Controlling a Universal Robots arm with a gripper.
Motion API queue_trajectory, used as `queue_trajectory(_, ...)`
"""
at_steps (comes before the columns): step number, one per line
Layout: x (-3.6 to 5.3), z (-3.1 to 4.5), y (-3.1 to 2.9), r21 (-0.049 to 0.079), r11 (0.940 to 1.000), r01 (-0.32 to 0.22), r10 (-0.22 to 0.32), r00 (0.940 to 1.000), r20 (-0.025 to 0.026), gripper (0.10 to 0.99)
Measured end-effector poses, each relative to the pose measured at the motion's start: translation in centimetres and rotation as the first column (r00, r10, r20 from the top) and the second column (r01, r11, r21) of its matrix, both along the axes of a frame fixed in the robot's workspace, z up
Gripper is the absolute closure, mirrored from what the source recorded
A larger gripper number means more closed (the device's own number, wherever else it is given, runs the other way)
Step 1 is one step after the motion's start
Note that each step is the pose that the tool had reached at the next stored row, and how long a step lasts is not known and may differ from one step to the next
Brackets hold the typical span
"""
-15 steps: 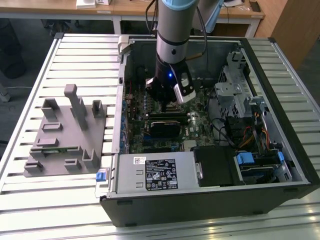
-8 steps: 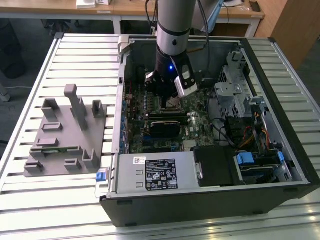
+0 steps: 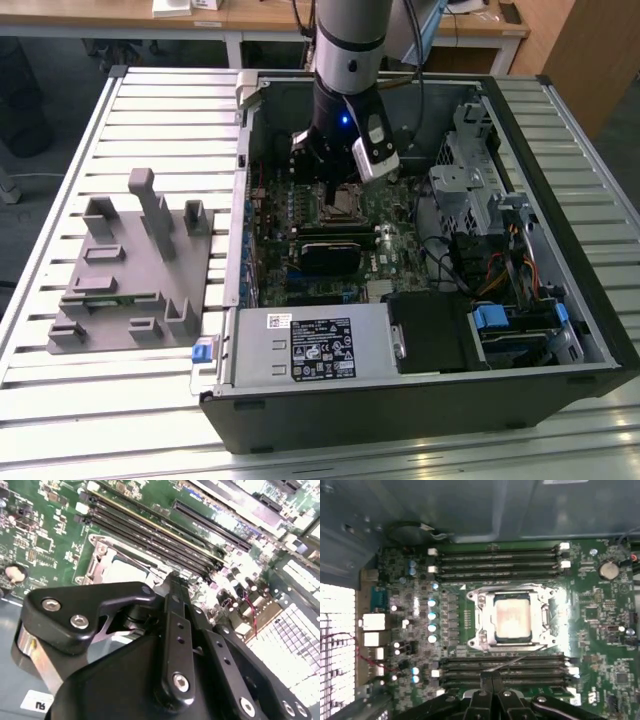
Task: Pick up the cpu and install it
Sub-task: 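Install the second cpu locking lever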
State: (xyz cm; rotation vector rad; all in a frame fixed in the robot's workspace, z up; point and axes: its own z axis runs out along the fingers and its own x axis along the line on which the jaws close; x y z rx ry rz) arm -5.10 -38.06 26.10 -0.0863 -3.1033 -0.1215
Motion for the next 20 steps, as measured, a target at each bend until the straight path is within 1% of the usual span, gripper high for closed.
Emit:
queue_trajectory(4, 1.24, -0.43, 0.01, 0.002, 1.0, 0.0, 0.0, 0.9999, -0.0138, 0.98)
queue_trajectory(6, 1.41, -0.74, 0.01, 0.003, 1.0, 0.0, 0.0, 0.9998, -0.0205, 0.98)
queue_trajectory(7, 1.4, -0.91, 0.02, 0.003, 1.0, 0.0, 0.0, 0.9998, -0.0224, 0.98)
queue_trajectory(12, 1.36, -1.81, 0.07, 0.003, 1.0, 0.0, 0.0, 0.9997, -0.0258, 0.98)
queue_trajectory(17, 0.75, -2.72, 0.07, 0.003, 1.0, 0.0, 0.0, 0.9997, -0.026, 0.98)
queue_trajectory(20, 0.55, -3.24, 0.07, 0.003, 1.0, 0.0, 0.0, 0.9997, -0.0263, 0.98)
